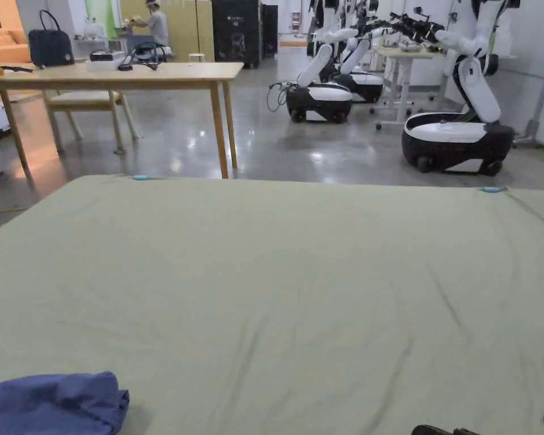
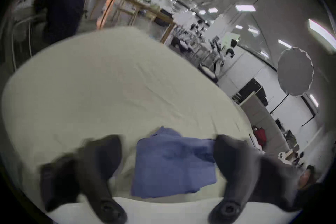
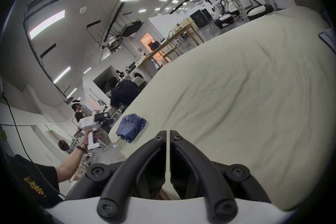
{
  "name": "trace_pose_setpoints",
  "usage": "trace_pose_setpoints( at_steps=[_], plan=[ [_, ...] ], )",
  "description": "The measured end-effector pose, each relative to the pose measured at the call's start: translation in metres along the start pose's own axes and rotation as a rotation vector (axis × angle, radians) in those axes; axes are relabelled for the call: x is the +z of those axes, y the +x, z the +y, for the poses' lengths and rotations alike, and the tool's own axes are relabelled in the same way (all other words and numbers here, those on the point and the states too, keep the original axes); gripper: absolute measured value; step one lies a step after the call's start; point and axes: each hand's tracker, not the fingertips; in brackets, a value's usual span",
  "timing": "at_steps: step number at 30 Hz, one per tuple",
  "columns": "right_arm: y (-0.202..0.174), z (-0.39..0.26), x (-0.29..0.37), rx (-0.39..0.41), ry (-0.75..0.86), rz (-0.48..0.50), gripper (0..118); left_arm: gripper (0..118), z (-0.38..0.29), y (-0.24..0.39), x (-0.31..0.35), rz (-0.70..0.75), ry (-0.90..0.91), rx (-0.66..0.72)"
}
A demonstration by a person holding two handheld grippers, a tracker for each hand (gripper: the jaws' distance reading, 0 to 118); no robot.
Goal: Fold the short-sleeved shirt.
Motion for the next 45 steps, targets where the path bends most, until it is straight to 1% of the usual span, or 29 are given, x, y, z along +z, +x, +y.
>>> trace_pose_setpoints(
  at_steps=[2,3,4,5,6,8,10,12,13,15,16,18,20,22,24,26,27,28,29,30,31,32,34,35,37,40,43,44,45],
  plan=[
    [0.0,-0.001,0.013,0.021,0.027,-0.039,4,0,-0.02,0.05,0.017,0.146,0.174,-0.14],
    [0.002,-0.002,0.02,0.025,0.039,-0.055,4,0,-0.029,0.072,0.025,0.235,0.189,-0.154],
    [0.003,-0.003,0.028,0.032,0.054,-0.08,4,0,-0.037,0.092,0.028,0.198,0.204,-0.176],
    [0.003,-0.004,0.036,0.044,0.065,-0.123,4,0,-0.06,0.133,0.029,0.114,0.182,-0.199],
    [0.002,-0.004,0.042,0.057,0.073,-0.169,4,0,-0.073,0.155,0.027,0.062,0.195,-0.233],
    [-0.001,-0.005,0.061,0.107,0.105,-0.265,4,0,-0.098,0.216,0.019,0.016,0.241,-0.291],
    [-0.013,0.004,0.079,0.183,0.142,-0.347,4,0,-0.114,0.277,0.011,0.078,0.3,-0.373],
    [-0.035,0.027,0.101,0.309,0.244,-0.409,4,0,-0.115,0.35,-0.002,0.095,0.327,-0.482],
    [-0.046,0.041,0.109,0.36,0.299,-0.427,4,0,-0.111,0.371,-0.006,0.08,0.34,-0.519],
    [-0.068,0.076,0.123,0.481,0.397,-0.464,4,0,-0.097,0.424,-0.013,-0.083,0.356,-0.474],
    [-0.076,0.098,0.124,0.531,0.439,-0.488,4,0,-0.084,0.454,-0.02,-0.117,0.35,-0.457],
    [-0.083,0.143,0.117,0.583,0.497,-0.578,4,0,-0.055,0.48,-0.045,-0.108,0.406,-0.505],
    [-0.075,0.184,0.102,0.624,0.536,-0.597,4,0,-0.029,0.512,-0.077,-0.058,0.442,-0.551],
    [-0.066,0.217,0.085,0.616,0.557,-0.598,4,0,-0.007,0.527,-0.114,0.004,0.436,-0.563],
    [-0.054,0.255,0.063,0.579,0.561,-0.612,4,0,0.009,0.544,-0.148,0.052,0.446,-0.595],
    [-0.045,0.284,0.04,0.559,0.579,-0.633,4,0,0.017,0.549,-0.172,0.037,0.443,-0.588],
    [-0.04,0.294,0.03,0.568,0.583,-0.642,4,0,0.021,0.55,-0.181,0.039,0.445,-0.574],
    [-0.034,0.303,0.018,0.636,0.596,-0.669,4,0,0.022,0.547,-0.19,0.031,0.474,-0.571],
    [-0.029,0.31,0.011,0.671,0.575,-0.656,5,0,0.024,0.546,-0.194,-0.002,0.467,-0.574],
    [-0.025,0.313,0.006,0.698,0.532,-0.636,5,0,0.021,0.546,-0.2,0.036,0.481,-0.634],
    [-0.026,0.311,0.001,0.681,0.509,-0.686,5,0,0.019,0.549,-0.202,0.162,0.498,-0.679],
    [-0.026,0.309,-0.002,0.67,0.493,-0.736,5,0,0.02,0.549,-0.204,0.2,0.487,-0.695],
    [-0.025,0.305,-0.002,0.662,0.529,-0.712,5,0,0.023,0.542,-0.206,0.099,0.444,-0.645],
    [-0.028,0.301,-0.001,0.645,0.551,-0.694,5,0,0.023,0.54,-0.205,0.103,0.454,-0.636],
    [-0.031,0.298,-0.003,0.646,0.551,-0.696,5,0,0.023,0.54,-0.204,0.137,0.457,-0.618],
    [-0.034,0.298,-0.008,0.644,0.554,-0.695,5,0,0.028,0.533,-0.203,0.112,0.438,-0.556],
    [-0.038,0.295,-0.011,0.657,0.548,-0.701,5,0,0.024,0.535,-0.196,0.131,0.461,-0.572],
    [-0.039,0.294,-0.012,0.66,0.552,-0.705,5,2,0.024,0.533,-0.196,0.134,0.459,-0.576],
    [-0.039,0.294,-0.013,0.659,0.553,-0.707,8,10,0.028,0.531,-0.2,0.132,0.454,-0.578]
  ],
)
